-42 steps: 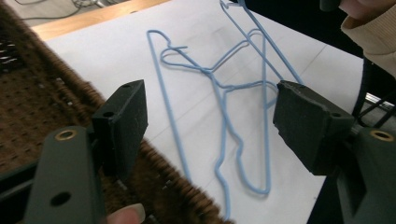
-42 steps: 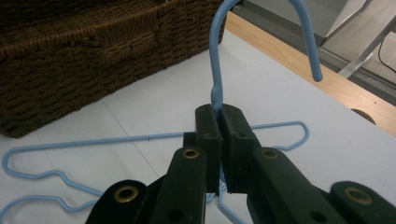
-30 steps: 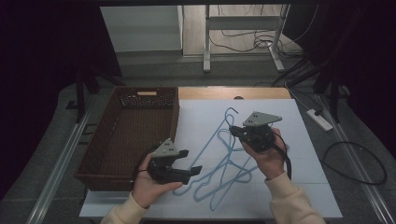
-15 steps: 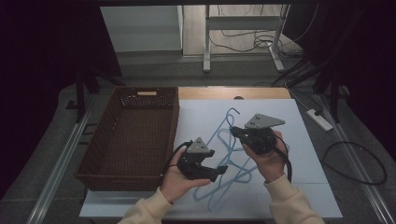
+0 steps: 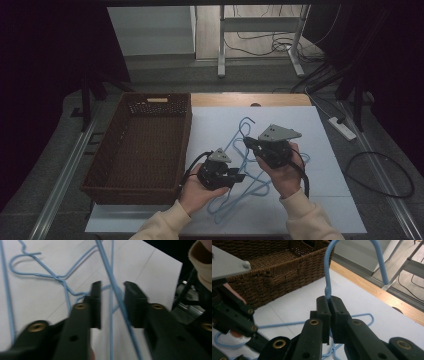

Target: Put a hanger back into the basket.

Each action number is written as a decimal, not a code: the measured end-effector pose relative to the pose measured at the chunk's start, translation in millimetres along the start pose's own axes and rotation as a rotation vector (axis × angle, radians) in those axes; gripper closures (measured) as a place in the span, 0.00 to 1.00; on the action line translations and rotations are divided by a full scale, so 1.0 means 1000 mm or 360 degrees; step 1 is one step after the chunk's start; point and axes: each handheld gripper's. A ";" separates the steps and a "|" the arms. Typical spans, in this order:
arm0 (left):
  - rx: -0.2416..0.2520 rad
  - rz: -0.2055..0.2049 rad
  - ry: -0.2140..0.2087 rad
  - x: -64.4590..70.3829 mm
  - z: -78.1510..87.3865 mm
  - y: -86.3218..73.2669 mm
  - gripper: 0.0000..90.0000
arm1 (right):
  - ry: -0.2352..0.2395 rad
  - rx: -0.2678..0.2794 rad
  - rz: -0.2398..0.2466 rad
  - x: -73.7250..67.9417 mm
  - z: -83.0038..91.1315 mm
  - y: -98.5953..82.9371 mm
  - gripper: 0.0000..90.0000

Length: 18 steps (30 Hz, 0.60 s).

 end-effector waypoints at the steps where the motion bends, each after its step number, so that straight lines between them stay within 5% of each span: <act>1: 0.0000 0.0000 0.0000 0.000 0.000 0.000 0.87 | 0.0000 0.0000 0.0000 0.000 0.000 0.000 0.97; 6: 0.0023 0.0088 0.0060 -0.004 0.006 0.000 0.94 | 0.0001 0.0034 -0.0009 0.001 0.005 0.001 0.97; 15: 0.0090 0.0082 0.0066 0.005 0.028 0.004 0.96 | 0.0047 0.0178 -0.0026 0.002 0.023 0.005 0.95; 18: 0.0129 0.0084 0.0078 0.005 0.038 0.006 0.96 | 0.0037 0.0228 -0.0024 0.001 0.030 0.006 0.84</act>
Point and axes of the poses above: each handheld gripper's, and its own axes: z roughly backward along the jaws, y roughly out of its top, x roughly to its right, and after that the axes turned 4 degrees about z, right-handed
